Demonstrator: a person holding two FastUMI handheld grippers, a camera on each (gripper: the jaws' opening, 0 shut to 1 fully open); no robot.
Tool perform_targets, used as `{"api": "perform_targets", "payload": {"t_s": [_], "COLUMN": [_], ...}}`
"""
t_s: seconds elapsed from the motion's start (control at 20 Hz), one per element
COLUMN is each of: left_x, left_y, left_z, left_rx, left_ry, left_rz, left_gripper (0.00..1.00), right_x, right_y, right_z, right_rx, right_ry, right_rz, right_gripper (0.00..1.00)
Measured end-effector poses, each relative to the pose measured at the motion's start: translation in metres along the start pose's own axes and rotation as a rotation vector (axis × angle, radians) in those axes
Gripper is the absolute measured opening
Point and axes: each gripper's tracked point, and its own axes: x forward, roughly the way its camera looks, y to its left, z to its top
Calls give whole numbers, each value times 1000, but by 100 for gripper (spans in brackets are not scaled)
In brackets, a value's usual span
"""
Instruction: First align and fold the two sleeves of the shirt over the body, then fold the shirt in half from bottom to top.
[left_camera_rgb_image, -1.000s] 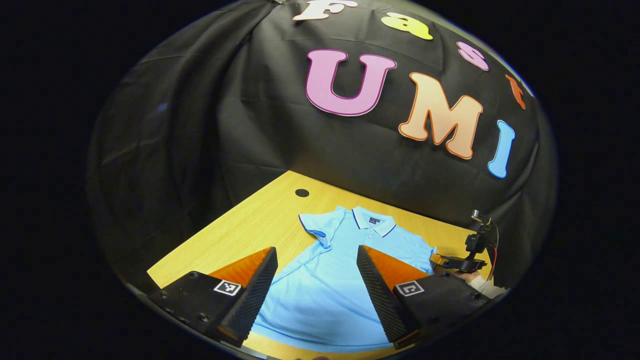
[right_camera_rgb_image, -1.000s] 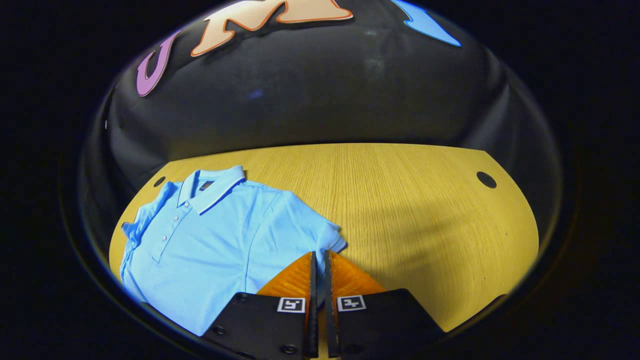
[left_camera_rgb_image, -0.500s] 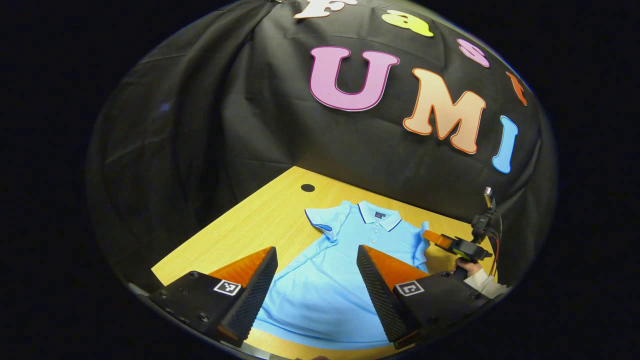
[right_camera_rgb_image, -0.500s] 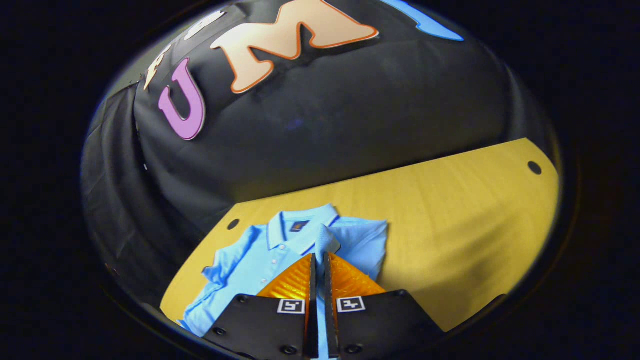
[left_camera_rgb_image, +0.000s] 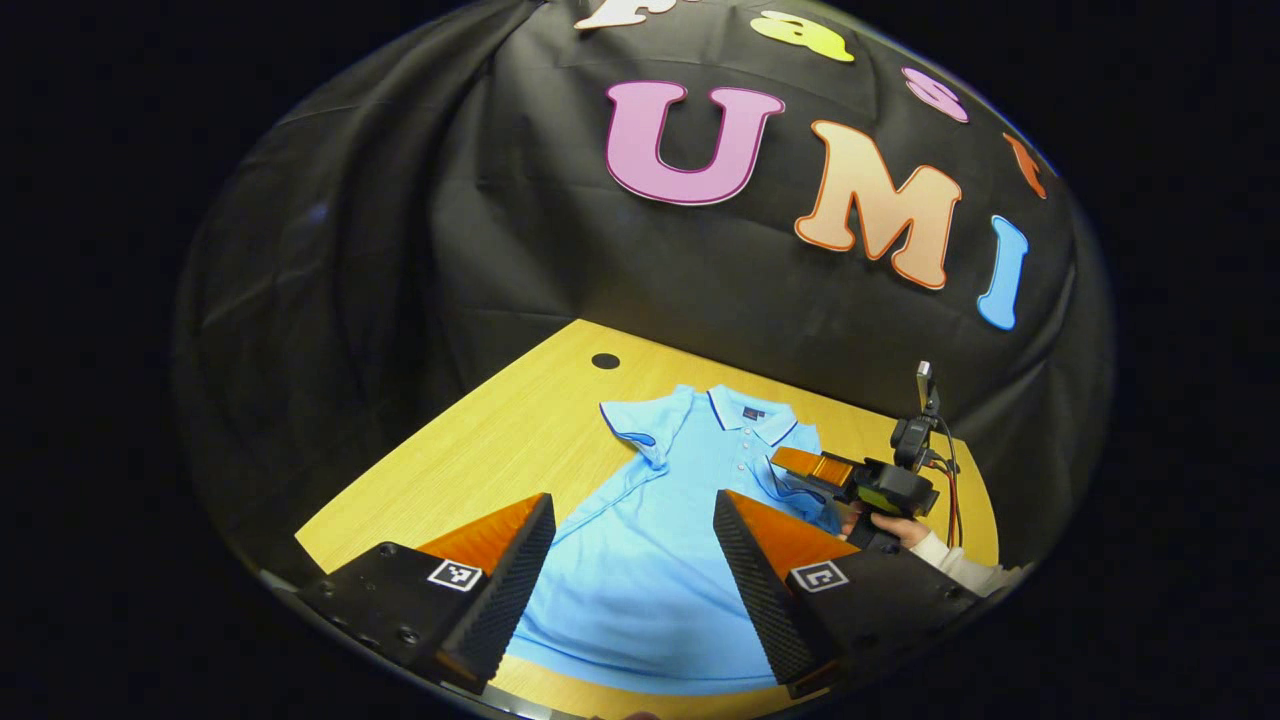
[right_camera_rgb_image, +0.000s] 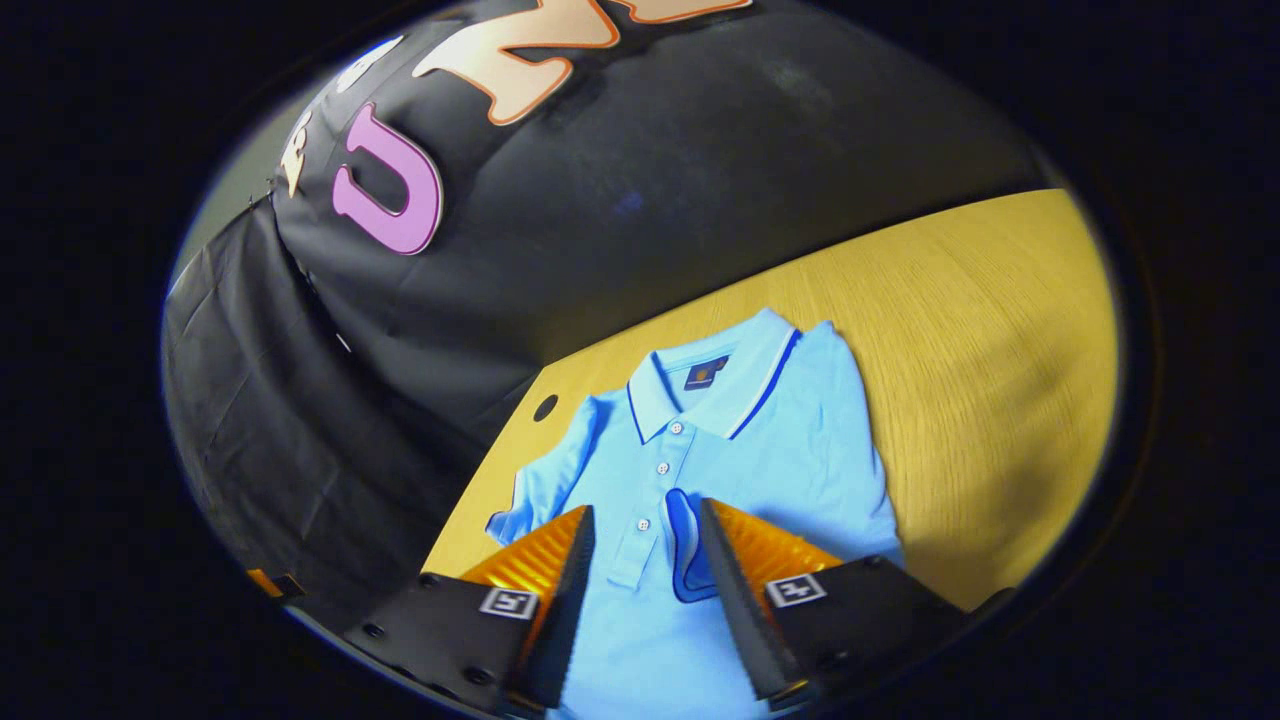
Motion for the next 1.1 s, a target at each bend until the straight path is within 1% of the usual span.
{"api": "perform_targets", "payload": {"t_s": [0.05, 0.1, 0.15, 0.2, 0.25, 0.3, 0.35, 0.4, 0.5, 0.65, 0.85, 1.05, 1.1], "left_x": [4, 10, 18, 27, 36, 48, 61, 76, 106, 160, 222, 273, 284], "left_y": [0, -1, -1, -1, 1, 4, 6, 8, 15, 21, 22, 25, 27], "left_z": [-3, -7, -8, -9, -10, -10, -8, -7, -3, 0, 6, 9, 8], "left_rx": [-10, -19, -26, -30, -30, -29, -26, -19, 17, 98, 192, 222, 227], "left_ry": [14, 24, 31, 42, 56, 66, 71, 79, 93, 113, 122, 121, 124], "left_rz": [-6, -17, -29, -43, -57, -71, -89, -102, -128, -158, -182, -193, -192], "left_gripper": [95, 95, 95, 95, 96, 96, 95, 95, 95, 95, 96, 95, 95], "right_x": [-5, -13, -23, -30, -41, -51, -62, -75, -105, -145, -203, -255, -265], "right_y": [1, 3, 4, 6, 4, 0, -3, -6, -8, -10, -26, -39, -41], "right_z": [1, 2, 6, 7, 10, 12, 14, 15, 16, 7, -6, -13, -14], "right_rx": [-23, -41, -54, -61, -67, -69, -67, -60, -39, -10, 21, 42, 52], "right_ry": [0, -6, -15, -25, -36, -51, -72, -88, -125, -157, -184, -218, -230], "right_rz": [-6, -14, -19, -22, -40, -70, -100, -135, -198, -287, -427, -568, -591], "right_gripper": [76, 80, 80, 95, 97, 92, 92, 97, 97, 97, 97, 97, 97]}}
